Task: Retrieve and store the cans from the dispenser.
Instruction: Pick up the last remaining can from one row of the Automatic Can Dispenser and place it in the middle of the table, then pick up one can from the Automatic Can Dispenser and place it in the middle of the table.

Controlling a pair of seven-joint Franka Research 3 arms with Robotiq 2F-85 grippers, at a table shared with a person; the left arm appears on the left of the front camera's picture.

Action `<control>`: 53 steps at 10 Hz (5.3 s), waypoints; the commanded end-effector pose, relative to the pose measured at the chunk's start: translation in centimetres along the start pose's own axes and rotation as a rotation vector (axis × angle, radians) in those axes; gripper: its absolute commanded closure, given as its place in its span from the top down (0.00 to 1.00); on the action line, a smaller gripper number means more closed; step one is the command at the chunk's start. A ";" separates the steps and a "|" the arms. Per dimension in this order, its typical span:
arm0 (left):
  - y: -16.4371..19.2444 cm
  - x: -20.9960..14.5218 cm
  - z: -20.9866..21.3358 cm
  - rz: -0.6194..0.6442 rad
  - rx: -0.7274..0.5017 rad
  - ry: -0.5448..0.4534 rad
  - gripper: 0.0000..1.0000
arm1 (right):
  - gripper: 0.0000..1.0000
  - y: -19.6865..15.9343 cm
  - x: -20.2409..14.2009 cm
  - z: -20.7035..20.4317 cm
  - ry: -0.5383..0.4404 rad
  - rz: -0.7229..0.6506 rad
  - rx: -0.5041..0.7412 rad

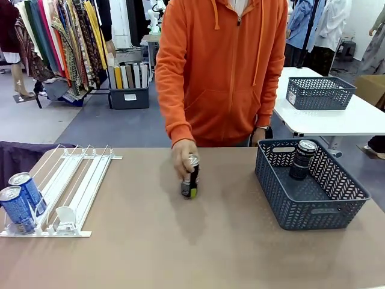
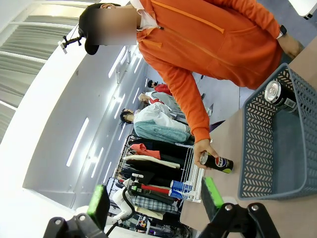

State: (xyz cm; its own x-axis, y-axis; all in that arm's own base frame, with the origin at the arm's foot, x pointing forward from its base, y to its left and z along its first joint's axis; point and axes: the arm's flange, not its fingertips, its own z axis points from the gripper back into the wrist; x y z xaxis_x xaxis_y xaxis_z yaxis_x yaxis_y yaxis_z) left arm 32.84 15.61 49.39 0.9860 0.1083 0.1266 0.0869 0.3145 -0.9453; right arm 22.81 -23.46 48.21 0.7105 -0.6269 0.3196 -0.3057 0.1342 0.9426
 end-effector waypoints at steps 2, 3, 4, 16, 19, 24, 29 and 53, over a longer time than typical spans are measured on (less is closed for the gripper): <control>-2.2 -0.4 0.0 -0.032 0.043 -0.013 1.00 | 1.00 0.2 0.2 -0.1 -0.012 0.019 0.021; -2.2 -0.4 0.0 -0.032 0.043 -0.013 1.00 | 1.00 0.2 0.2 -0.1 -0.012 0.019 0.021; -2.2 -0.4 0.0 -0.032 0.043 -0.013 1.00 | 1.00 0.2 0.2 -0.1 -0.012 0.019 0.021; -2.5 -2.4 -4.7 -0.163 0.811 0.032 1.00 | 1.00 0.2 0.2 -0.1 -0.012 0.019 0.021; -2.6 -2.9 -7.6 -0.348 1.093 0.175 1.00 | 1.00 0.2 0.2 -0.1 -0.012 0.019 0.021; -3.7 -2.4 -6.3 -0.340 1.044 0.129 1.00 | 1.00 0.2 0.2 -0.1 -0.012 0.019 0.021; 0.3 0.0 -9.4 -0.333 1.052 0.123 1.00 | 1.00 0.2 0.2 -0.1 -0.012 0.019 0.021; 6.0 1.9 -13.0 -0.280 1.171 0.254 0.00 | 1.00 0.2 0.2 -0.1 -0.012 0.019 0.021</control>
State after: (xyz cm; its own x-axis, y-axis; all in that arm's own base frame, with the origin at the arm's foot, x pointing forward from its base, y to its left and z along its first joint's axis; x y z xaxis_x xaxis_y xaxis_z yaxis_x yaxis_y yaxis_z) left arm 38.34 5.55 39.40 0.9618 -0.2628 0.0771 0.2688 0.9598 -0.0811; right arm 22.81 -23.45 48.22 0.7107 -0.6266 0.3199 -0.3060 0.1341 0.9425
